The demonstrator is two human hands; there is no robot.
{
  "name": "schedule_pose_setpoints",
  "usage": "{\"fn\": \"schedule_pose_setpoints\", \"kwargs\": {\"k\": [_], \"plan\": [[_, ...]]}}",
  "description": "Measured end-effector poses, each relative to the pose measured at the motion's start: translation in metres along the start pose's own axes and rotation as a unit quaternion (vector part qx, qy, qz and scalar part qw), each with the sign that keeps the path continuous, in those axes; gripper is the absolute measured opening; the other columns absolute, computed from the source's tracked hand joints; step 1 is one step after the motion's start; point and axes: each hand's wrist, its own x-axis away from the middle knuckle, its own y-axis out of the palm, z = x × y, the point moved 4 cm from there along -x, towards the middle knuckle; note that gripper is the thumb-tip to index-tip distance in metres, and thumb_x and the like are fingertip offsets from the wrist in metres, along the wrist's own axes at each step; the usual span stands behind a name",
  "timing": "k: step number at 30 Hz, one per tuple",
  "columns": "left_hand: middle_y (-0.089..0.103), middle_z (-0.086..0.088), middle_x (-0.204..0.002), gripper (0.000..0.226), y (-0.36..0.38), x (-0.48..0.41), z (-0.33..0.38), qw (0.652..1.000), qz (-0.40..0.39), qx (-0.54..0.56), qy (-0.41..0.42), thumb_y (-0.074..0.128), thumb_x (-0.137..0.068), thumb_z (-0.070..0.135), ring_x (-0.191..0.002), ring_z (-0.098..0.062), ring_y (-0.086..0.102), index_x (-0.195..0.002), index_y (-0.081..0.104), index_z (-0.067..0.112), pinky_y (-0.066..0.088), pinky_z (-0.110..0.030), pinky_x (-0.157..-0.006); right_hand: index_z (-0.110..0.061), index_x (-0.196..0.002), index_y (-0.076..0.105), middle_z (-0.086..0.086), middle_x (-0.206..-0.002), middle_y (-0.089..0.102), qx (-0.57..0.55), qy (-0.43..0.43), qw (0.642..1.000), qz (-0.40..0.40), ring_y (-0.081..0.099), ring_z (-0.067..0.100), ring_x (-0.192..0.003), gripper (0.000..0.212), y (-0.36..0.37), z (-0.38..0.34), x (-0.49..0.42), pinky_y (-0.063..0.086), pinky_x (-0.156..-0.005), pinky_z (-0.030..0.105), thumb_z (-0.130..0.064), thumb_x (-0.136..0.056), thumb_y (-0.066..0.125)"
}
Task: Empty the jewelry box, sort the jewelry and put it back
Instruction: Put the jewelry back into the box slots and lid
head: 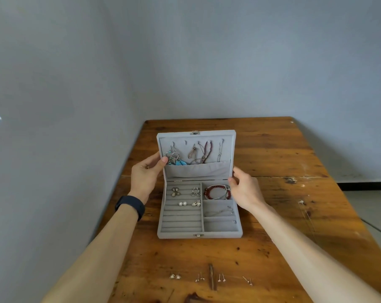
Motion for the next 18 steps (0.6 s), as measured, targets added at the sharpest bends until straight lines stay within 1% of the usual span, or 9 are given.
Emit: {"fn": "schedule_pose_setpoints", "kwargs": {"k": [2, 4, 5, 6, 8, 10, 12, 14, 18], "plan": [[0.071, 0.013, -0.119, 0.037, 0.002, -0.001, 0.002, 1.000, -0.008, -0.021, 0.002, 0.074, -0.088, 0.026, -0.119, -0.010, 0.062, -0.125, 0.067, 0.028, 0.053, -0.030, -0.099, -0.024, -0.143, 0.051, -0.003, -0.130, 0.066, 0.005, 0.005, 1.000, -0.003, 0.061, 0.008, -0.096, 0.040, 0.001, 0.001, -0.001, 0.040, -0.073, 0.005, -0.016, -0.104, 0.048], [0.067, 0.013, -0.122, 0.044, 0.004, -0.004, 0.005, 0.999, -0.019, -0.047, -0.003, 0.073, -0.090, 0.027, -0.121, -0.007, 0.058, -0.132, 0.063, 0.024, 0.050, -0.031, -0.101, -0.022, -0.147, 0.047, -0.001, -0.135, 0.063, 0.008, 0.017, 1.000, -0.006, 0.057, 0.002, -0.088, 0.042, 0.002, 0.002, 0.000, 0.036, -0.064, -0.001, -0.017, -0.105, 0.048], [0.066, 0.015, -0.119, 0.045, 0.006, -0.005, 0.006, 0.998, -0.026, -0.055, -0.007, 0.072, -0.091, 0.028, -0.117, -0.004, 0.059, -0.134, 0.061, 0.024, 0.051, -0.029, -0.099, -0.022, -0.147, 0.046, -0.001, -0.137, 0.061, 0.009, 0.019, 1.000, -0.006, 0.057, 0.002, -0.088, 0.043, 0.002, 0.001, 0.001, 0.038, -0.065, -0.002, -0.017, -0.104, 0.048], [0.066, 0.018, -0.116, 0.046, 0.008, -0.006, 0.007, 0.997, -0.035, -0.063, -0.011, 0.071, -0.092, 0.027, -0.114, -0.002, 0.059, -0.136, 0.059, 0.025, 0.052, -0.027, -0.096, -0.022, -0.148, 0.046, -0.001, -0.139, 0.060, 0.008, 0.018, 1.000, -0.005, 0.061, 0.004, -0.095, 0.044, 0.001, 0.001, 0.003, 0.041, -0.075, 0.000, -0.017, -0.104, 0.049], [0.065, 0.021, -0.113, 0.047, 0.010, -0.008, 0.008, 0.995, -0.046, -0.083, -0.019, 0.069, -0.094, 0.024, -0.115, -0.004, 0.059, -0.139, 0.056, 0.025, 0.052, -0.026, -0.094, -0.021, -0.149, 0.045, 0.001, -0.143, 0.057, 0.002, 0.017, 1.000, -0.009, 0.059, 0.017, -0.122, 0.046, 0.000, 0.000, 0.007, 0.045, -0.099, 0.021, -0.016, -0.103, 0.051], [0.065, 0.013, -0.122, 0.052, 0.010, -0.008, 0.008, 0.992, -0.049, -0.110, -0.024, 0.069, -0.094, 0.022, -0.118, -0.007, 0.056, -0.143, 0.052, 0.024, 0.048, -0.021, -0.091, -0.020, -0.150, 0.043, 0.002, -0.145, 0.054, 0.003, 0.023, 1.000, -0.010, 0.052, 0.021, -0.133, 0.048, -0.002, -0.002, 0.012, 0.041, -0.108, 0.033, -0.018, -0.102, 0.053], [0.058, 0.003, -0.139, 0.058, 0.007, -0.002, 0.009, 0.987, -0.040, -0.151, -0.025, 0.068, -0.094, 0.022, -0.123, -0.010, 0.052, -0.147, 0.046, 0.020, 0.043, -0.021, -0.093, -0.018, -0.148, 0.045, 0.002, -0.145, 0.055, 0.017, 0.016, 1.000, 0.004, 0.052, 0.019, -0.133, 0.048, -0.006, -0.004, 0.021, 0.042, -0.109, 0.034, -0.020, -0.101, 0.055], [0.052, 0.000, -0.146, 0.060, 0.002, 0.012, 0.010, 0.985, -0.024, -0.171, -0.022, 0.067, -0.094, 0.024, -0.126, -0.010, 0.049, -0.149, 0.043, 0.021, 0.041, -0.025, -0.097, -0.016, -0.143, 0.050, 0.002, -0.141, 0.058, 0.041, -0.019, 0.998, 0.032, 0.052, 0.019, -0.130, 0.044, -0.009, -0.012, 0.036, 0.042, -0.107, 0.033, -0.021, -0.100, 0.057], [0.055, 0.015, -0.134, 0.048, -0.018, 0.071, 0.005, 0.980, -0.002, -0.198, 0.030, 0.066, -0.095, 0.024, -0.115, 0.001, 0.052, -0.139, 0.050, 0.031, 0.043, -0.024, -0.097, -0.017, -0.130, 0.060, -0.001, -0.127, 0.064, 0.101, -0.138, 0.980, 0.097, 0.052, 0.015, -0.118, 0.037, -0.006, -0.031, 0.094, 0.035, -0.095, 0.023, -0.020, -0.094, 0.065]]}}
